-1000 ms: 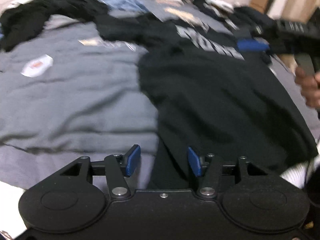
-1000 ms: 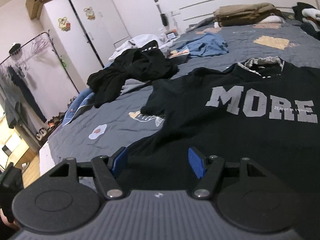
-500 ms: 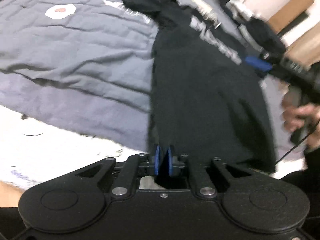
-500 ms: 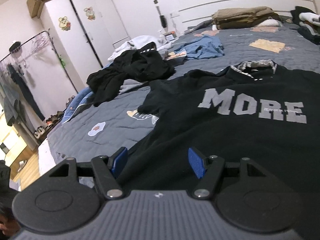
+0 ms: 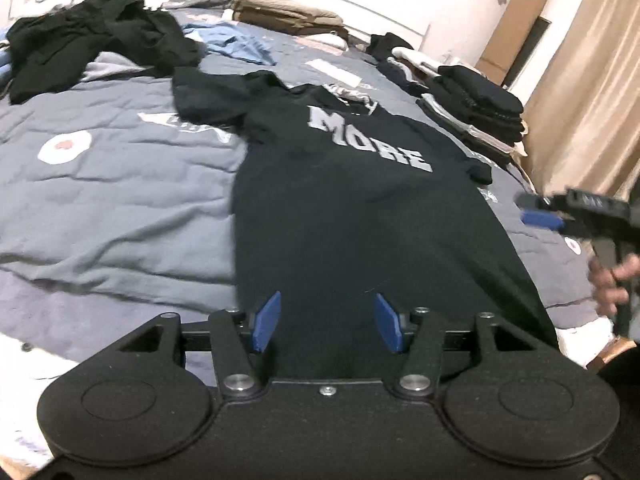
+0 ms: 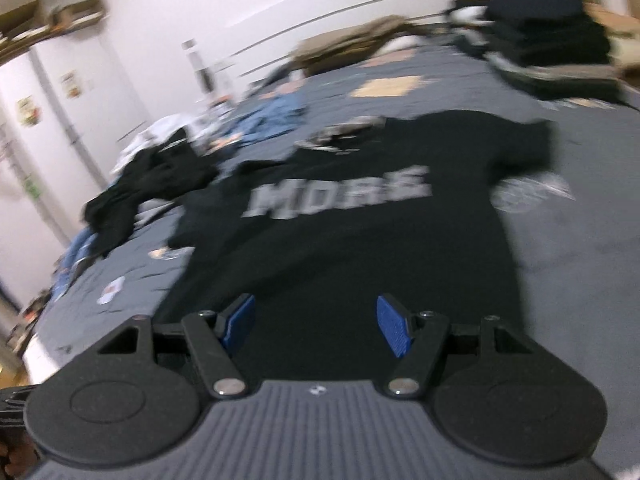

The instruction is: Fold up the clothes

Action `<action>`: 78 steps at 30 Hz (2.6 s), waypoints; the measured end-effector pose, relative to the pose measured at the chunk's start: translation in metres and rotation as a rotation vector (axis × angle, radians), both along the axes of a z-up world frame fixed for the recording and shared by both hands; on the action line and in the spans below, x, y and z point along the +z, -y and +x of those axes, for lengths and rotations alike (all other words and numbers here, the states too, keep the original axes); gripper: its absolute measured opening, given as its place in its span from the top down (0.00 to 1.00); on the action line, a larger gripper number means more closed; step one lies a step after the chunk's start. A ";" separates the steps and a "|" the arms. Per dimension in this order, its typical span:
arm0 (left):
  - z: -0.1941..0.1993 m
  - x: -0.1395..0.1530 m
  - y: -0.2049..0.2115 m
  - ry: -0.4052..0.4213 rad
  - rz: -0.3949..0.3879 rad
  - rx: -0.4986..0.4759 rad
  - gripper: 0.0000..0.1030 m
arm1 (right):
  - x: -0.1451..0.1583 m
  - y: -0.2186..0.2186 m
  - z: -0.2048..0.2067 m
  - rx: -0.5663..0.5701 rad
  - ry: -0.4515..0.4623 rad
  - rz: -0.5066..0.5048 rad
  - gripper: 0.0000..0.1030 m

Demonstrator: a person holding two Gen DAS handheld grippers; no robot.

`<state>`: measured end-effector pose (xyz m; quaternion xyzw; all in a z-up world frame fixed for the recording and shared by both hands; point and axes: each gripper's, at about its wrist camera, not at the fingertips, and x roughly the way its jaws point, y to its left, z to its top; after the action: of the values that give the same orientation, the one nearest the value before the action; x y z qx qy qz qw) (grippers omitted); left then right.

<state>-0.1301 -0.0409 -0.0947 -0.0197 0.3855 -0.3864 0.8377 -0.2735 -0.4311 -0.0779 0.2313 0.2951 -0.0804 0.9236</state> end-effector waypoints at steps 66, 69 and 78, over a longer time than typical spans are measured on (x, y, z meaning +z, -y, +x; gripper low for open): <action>0.085 0.067 0.043 0.114 -0.174 0.226 0.44 | 0.053 -0.011 0.056 0.036 0.063 0.009 0.49; 0.110 0.068 0.049 0.140 -0.161 0.266 0.44 | 0.063 -0.014 0.083 0.057 0.092 0.010 0.49; 0.183 0.042 0.036 0.000 -0.212 0.397 0.43 | 0.063 -0.037 0.159 0.148 0.107 -0.036 0.49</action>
<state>0.0534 -0.0768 -0.0525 -0.1830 0.3313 -0.2523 0.8906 -0.1149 -0.3943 -0.0148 0.1963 0.2601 -0.0046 0.9454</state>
